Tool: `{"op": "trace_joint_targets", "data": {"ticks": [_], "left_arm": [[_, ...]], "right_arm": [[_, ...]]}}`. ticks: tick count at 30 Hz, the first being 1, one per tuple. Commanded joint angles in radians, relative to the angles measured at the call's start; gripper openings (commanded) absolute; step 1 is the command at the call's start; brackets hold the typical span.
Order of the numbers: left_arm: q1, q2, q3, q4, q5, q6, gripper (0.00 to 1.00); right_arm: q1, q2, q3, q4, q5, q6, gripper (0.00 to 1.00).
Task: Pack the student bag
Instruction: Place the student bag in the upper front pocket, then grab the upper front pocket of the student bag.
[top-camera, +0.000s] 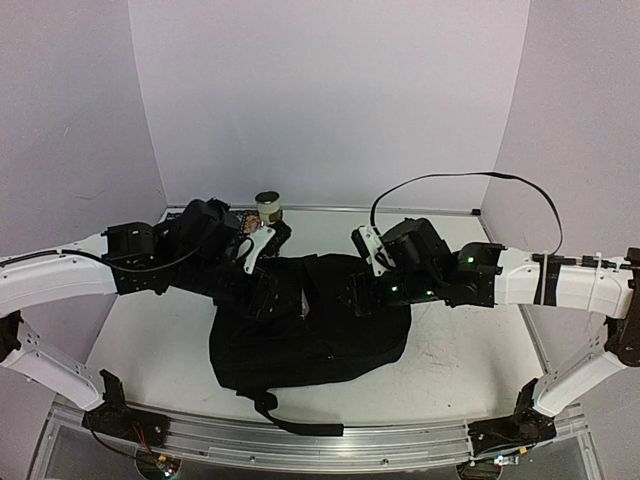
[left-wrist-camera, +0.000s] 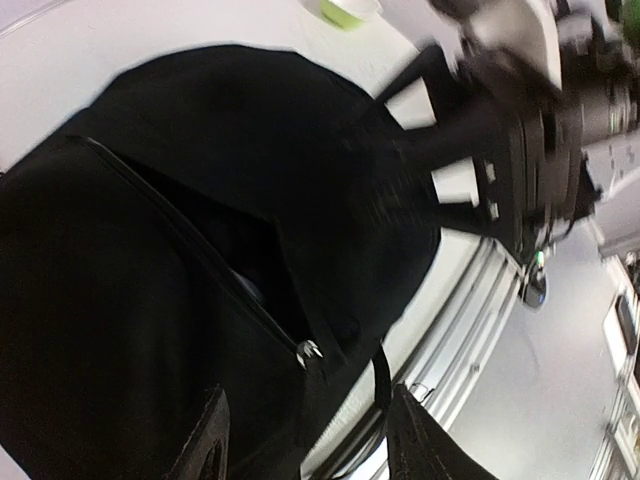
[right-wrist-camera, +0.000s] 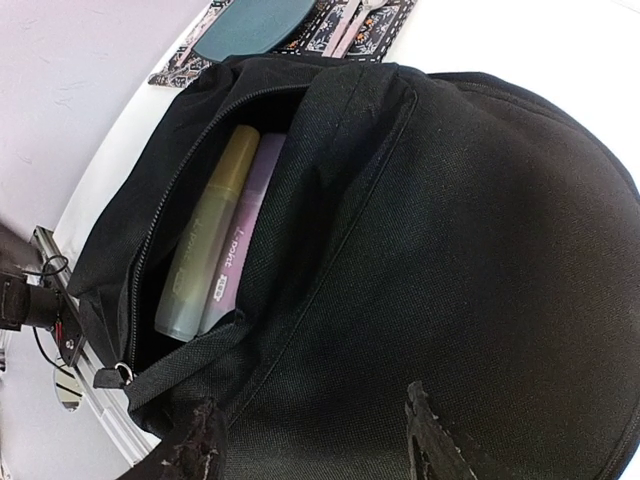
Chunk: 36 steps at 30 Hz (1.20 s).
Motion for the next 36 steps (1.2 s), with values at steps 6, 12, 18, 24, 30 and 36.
{"op": "trace_joint_targets", "data": {"ticks": [6,12,18,24,30,36], "left_arm": [[-0.11,0.021,-0.05,-0.04,-0.068,0.064,0.48],[-0.143,0.088,-0.03,-0.051,-0.132,0.065,0.39],[-0.15,0.143,0.0,-0.053,-0.184,0.087,0.29],[-0.158,0.162,0.055,-0.053,-0.178,0.103,0.05],[-0.159,0.15,0.113,-0.051,-0.195,0.082,0.0],[-0.148,0.176,0.145,-0.052,-0.203,0.061,0.0]], "right_arm": [[0.0,0.007,0.009,0.028,0.016,-0.016,0.62],[0.0,0.006,0.002,0.032,0.027,-0.016,0.62],[0.0,0.016,0.002,0.042,0.008,-0.012,0.62],[0.0,0.013,-0.017,0.071,-0.013,-0.02,0.62],[0.0,0.002,-0.055,0.125,-0.048,-0.039,0.62],[0.003,-0.017,-0.111,0.225,-0.131,-0.08,0.61]]}}
